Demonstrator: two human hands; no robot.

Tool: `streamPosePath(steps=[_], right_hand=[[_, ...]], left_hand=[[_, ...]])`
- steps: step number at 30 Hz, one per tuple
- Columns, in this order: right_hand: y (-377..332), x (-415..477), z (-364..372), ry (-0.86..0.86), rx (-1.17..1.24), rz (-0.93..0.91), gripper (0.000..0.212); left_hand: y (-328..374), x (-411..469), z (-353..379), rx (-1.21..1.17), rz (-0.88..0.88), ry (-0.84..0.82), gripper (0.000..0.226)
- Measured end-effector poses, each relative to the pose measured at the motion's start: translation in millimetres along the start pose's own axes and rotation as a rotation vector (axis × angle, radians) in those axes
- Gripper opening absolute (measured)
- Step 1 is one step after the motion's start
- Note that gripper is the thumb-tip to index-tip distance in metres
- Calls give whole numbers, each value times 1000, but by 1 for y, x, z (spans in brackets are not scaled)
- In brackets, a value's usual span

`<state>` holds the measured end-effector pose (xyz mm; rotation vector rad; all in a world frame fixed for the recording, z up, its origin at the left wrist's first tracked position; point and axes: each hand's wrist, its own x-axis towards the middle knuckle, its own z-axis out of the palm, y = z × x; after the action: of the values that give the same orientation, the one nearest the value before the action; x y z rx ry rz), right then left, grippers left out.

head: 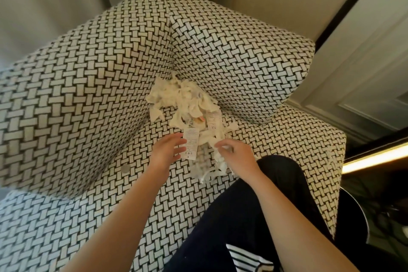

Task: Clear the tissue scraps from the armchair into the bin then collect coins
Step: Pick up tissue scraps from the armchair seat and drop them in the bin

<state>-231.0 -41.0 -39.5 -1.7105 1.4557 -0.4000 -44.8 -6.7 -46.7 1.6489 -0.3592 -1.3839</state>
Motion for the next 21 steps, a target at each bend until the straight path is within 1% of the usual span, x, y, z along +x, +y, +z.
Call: streamPosePath(steps=[3,5,7,9,11,13,14,16,18,20,21], right_hand=[[-2,-1,-11,7,272,77,17],[-1,-2,-16,-10,523,164,17],[-1,-2,-21,-20,806,249,18],[-3,-3,-29,-30,1095,306,16],[-6,-4,-36,-38,1299,319,14],[-6,-6,-39,-42,1425,322,16],[-7,-8,-40,-45,1476,322,20],[-7,-9,-41,-48,1565,322,27],[-5,-8,-45,-47,1643,312,24],[-3,-8,-47,-50,1682,309,26],[-1,-7,-47,-55,1697,305,33]], left_hand=[[-2,-3,9,15,18,-1,16],[-1,-4,17,57,52,-3,18],[-1,-6,25,122,121,-12,18],[-2,-6,34,251,228,-45,23],[-3,-4,42,431,345,-97,31],[-6,2,51,651,488,-150,36],[-7,6,56,770,534,-171,40],[-8,12,63,984,547,-207,46],[-8,15,70,1147,572,-245,47],[-8,17,74,1258,591,-285,48],[-8,19,76,1291,584,-298,50]])
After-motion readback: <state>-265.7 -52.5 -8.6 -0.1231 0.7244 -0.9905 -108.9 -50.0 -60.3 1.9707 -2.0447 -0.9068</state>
